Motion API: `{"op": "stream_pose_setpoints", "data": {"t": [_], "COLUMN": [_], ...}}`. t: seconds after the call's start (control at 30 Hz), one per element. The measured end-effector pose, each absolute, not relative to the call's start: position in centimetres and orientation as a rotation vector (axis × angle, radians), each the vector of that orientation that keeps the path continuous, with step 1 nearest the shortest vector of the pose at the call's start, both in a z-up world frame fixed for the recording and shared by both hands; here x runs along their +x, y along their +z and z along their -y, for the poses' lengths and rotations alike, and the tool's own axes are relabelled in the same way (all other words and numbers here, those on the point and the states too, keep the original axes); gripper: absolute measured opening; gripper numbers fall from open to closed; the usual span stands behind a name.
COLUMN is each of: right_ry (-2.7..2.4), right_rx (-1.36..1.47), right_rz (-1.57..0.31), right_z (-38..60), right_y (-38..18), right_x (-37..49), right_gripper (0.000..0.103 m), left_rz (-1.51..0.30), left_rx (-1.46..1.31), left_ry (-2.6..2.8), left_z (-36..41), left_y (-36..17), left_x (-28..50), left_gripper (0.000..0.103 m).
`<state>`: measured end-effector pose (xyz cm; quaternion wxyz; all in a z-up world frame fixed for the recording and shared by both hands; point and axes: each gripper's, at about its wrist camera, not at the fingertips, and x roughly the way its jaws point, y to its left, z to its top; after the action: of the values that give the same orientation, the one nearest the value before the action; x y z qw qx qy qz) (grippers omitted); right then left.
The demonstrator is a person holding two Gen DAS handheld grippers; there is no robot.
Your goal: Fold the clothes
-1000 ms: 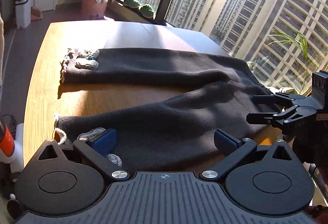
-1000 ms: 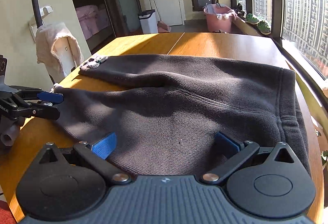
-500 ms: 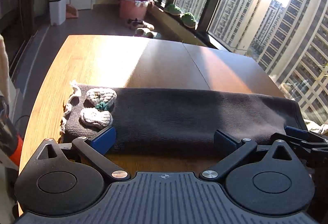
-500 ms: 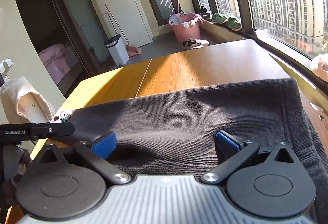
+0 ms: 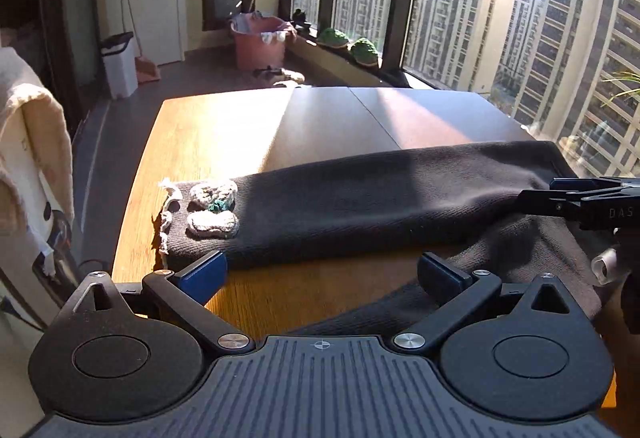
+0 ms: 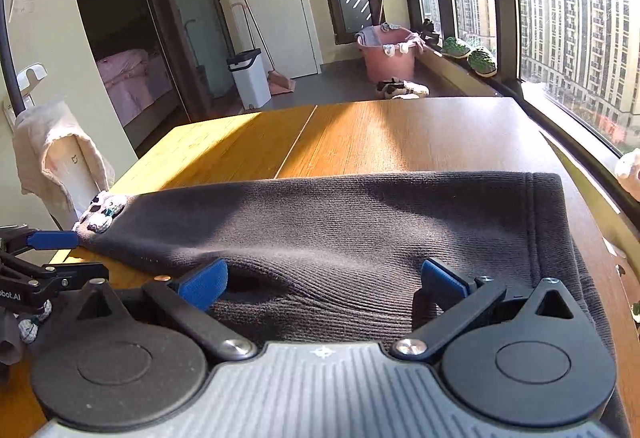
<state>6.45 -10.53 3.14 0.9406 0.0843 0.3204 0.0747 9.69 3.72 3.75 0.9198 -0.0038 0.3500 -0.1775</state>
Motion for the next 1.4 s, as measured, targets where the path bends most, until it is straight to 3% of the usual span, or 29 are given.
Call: {"op": "stream_pose_setpoints", "data": {"t": [0.23,0.57,0.73,0.9,1.4], "right_ry": [0.146,0.069,0.032,0.029,-0.122], "right_rx": [0.177,0.153,0.186,0.215,0.064], "right_rz": [-0.71,-0.689,-0.729,-0.731,-0.741], "right_z": [12.0,11.2,10.3,8.4,4.8], "right_y": [2.4,2.0,3.1,3.4,1.7], "right_x": [0.7,3.7,1.9,-3.8,-8.3], "right_gripper": [0.103,0.103,0.103,0.103,0.103], "left_rz": [-0.821,-0.73,-0.633,-0.766,-0.756], "left_rx": [-0.127,-0.114,0.0,-0.024,0.044], "left_ry": [-0.467,-0.387,-0.287,-0.216,-0.079], "left_z": [-5.1,-4.0,-1.5,0.1,1.7], "left_y": [1.7,1.2,2.8,1.1,0.4], "left_x": [5.4,7.7,2.7,0.7,-0.1], "left_gripper": [0.103,0.103,0.103,0.103,0.103]}}
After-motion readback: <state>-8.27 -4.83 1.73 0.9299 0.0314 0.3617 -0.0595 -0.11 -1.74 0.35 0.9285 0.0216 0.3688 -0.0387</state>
